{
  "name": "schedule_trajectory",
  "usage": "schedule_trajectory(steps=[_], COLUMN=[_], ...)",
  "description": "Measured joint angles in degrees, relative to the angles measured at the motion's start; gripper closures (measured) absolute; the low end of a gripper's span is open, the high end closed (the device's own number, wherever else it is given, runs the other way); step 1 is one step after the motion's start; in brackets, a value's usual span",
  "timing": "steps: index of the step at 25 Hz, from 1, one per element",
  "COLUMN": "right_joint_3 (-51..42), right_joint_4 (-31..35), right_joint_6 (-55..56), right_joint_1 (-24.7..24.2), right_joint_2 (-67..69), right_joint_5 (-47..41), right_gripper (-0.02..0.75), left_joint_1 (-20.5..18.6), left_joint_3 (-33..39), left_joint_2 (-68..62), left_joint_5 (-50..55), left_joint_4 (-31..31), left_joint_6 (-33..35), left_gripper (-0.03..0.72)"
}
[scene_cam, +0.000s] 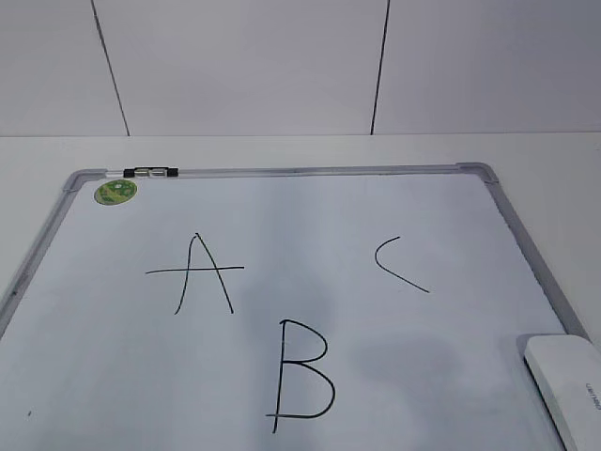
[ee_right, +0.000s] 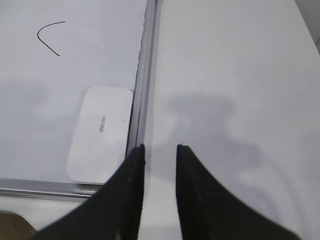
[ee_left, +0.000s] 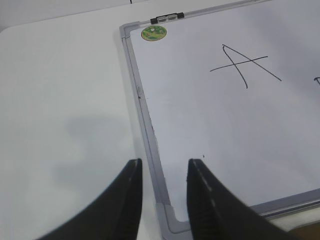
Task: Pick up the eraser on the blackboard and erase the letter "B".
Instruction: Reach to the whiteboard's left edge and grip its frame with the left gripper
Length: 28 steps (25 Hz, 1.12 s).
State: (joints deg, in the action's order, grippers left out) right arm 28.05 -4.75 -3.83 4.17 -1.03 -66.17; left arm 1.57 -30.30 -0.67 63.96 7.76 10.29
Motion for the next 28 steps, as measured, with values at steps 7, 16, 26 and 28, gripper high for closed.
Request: schedule_trajectory(steps=[7, 16, 26, 28], right_joint_3=[0.0, 0.0, 0.23, 0.37], right_joint_4=[0.0, 0.0, 0.47, 1.35], right_joint_6=[0.0, 0.0, 1.46, 3.08], right_joint_1=[0.0, 0.0, 0.0, 0.0], right_joint_2=[0.0, 0.0, 1.43, 3.54], right_joint_5=[0.0, 0.0, -0.11, -0.11], right_gripper=[0.539, 0.539, 0.531, 0.498], left_joint_1=[0.0, 0.0, 0.0, 0.0], left_joint_3=[0.0, 0.0, 0.0, 0.0], left_joint_2=[0.0, 0.0, 0.0, -0.57], left_joint_5=[0.0, 0.0, 0.0, 0.0], left_joint_4=[0.0, 0.0, 0.04, 0.04], left_joint_6=[0.0, 0.0, 0.0, 0.0], left_gripper=[0.456, 0.456, 0.456, 0.454])
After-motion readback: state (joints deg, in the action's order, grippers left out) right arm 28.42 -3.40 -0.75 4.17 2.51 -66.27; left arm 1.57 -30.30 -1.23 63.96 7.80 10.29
